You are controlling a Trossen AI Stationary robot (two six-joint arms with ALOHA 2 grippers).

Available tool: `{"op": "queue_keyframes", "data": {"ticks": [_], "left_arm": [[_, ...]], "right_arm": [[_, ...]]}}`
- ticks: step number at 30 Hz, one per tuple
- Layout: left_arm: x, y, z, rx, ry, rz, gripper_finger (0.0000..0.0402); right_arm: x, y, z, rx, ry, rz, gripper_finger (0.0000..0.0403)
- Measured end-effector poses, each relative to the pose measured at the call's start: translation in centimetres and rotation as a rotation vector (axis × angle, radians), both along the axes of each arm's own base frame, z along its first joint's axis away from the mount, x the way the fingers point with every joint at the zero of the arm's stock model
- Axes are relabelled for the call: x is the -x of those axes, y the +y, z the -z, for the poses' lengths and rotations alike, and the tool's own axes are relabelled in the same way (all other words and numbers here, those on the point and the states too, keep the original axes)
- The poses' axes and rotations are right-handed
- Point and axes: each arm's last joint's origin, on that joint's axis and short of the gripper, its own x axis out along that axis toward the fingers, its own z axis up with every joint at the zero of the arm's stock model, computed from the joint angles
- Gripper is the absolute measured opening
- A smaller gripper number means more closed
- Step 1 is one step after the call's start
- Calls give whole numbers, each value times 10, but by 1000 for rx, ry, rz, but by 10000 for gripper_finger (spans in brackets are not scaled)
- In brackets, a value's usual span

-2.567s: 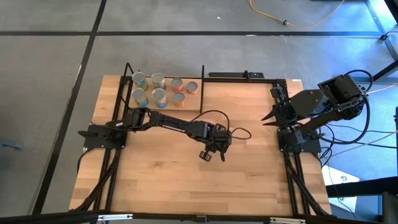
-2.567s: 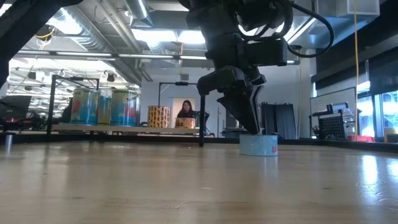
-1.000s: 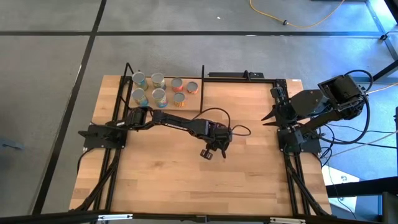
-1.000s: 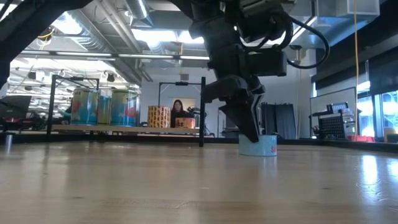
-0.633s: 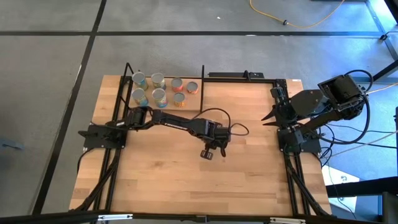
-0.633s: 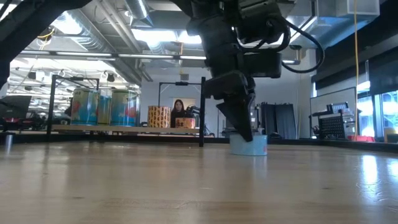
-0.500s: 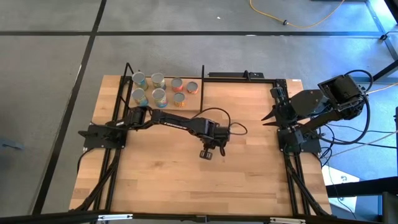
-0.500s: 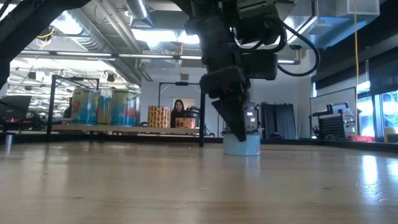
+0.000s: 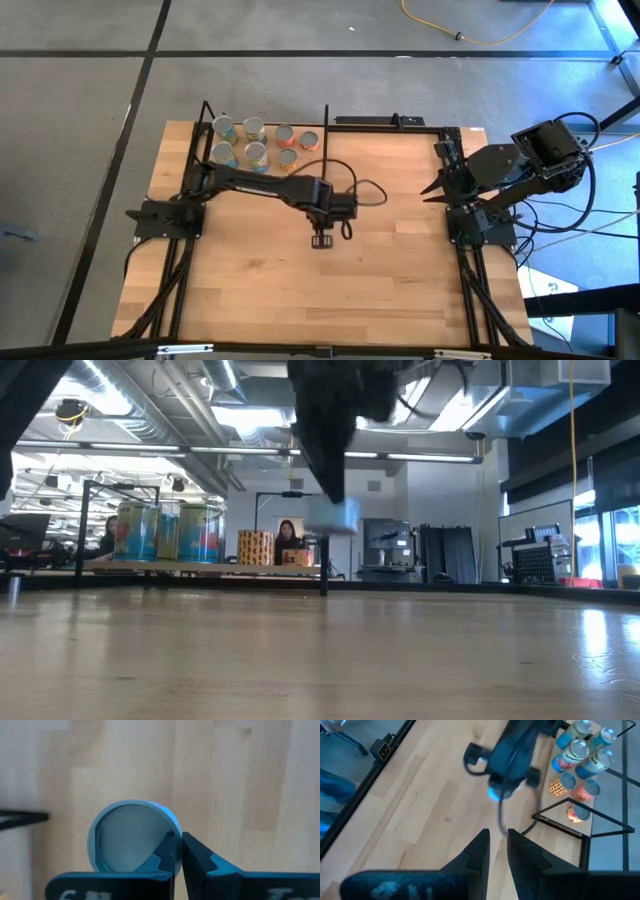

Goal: Pick and place cans onto a shelf

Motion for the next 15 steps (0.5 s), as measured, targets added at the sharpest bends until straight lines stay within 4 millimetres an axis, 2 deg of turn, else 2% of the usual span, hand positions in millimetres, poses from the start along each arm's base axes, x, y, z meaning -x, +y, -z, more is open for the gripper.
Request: {"op": "queue_keyframes", "data": {"ticks": [9,15], "left_arm": [[44,17,-63,-106,-51,-220,6],[57,46,-79,-106,-85,-350,6]], "right_arm": [[0,1,0,-17,6,-14,69],[0,1,0,-18,5,-13,69]]}}
